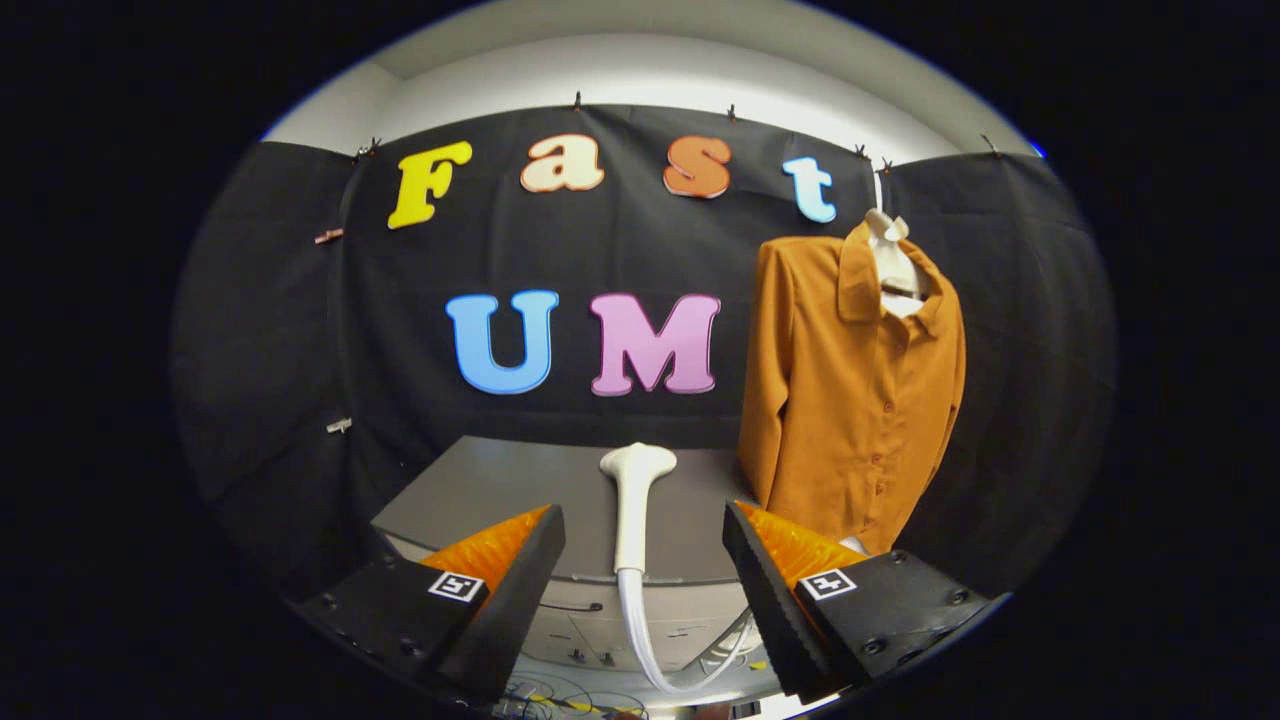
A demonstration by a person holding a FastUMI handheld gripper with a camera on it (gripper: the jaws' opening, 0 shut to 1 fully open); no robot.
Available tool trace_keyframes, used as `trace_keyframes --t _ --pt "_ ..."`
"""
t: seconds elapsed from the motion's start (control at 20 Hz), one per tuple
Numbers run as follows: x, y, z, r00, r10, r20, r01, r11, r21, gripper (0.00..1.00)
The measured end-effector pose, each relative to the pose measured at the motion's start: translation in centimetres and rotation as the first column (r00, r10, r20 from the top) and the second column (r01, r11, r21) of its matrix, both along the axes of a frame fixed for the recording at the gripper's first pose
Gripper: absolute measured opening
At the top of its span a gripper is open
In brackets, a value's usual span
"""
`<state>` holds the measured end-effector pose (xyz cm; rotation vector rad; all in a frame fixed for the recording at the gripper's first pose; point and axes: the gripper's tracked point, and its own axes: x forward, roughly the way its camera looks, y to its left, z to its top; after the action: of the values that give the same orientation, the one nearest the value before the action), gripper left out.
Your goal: Iron the clothes twice with a garment steamer, once on the left side and once on the right side.
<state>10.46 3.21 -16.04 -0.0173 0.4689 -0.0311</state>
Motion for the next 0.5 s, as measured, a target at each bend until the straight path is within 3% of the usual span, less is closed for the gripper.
trace_keyframes --t 0.2,0.5 --pt "3.0 0.1 -6.2 0.991 -0.014 -0.135 0.012 1.000 -0.014 0.99" --pt "6.9 0.9 -11.8 0.971 -0.035 -0.235 0.033 0.999 -0.010 0.99"
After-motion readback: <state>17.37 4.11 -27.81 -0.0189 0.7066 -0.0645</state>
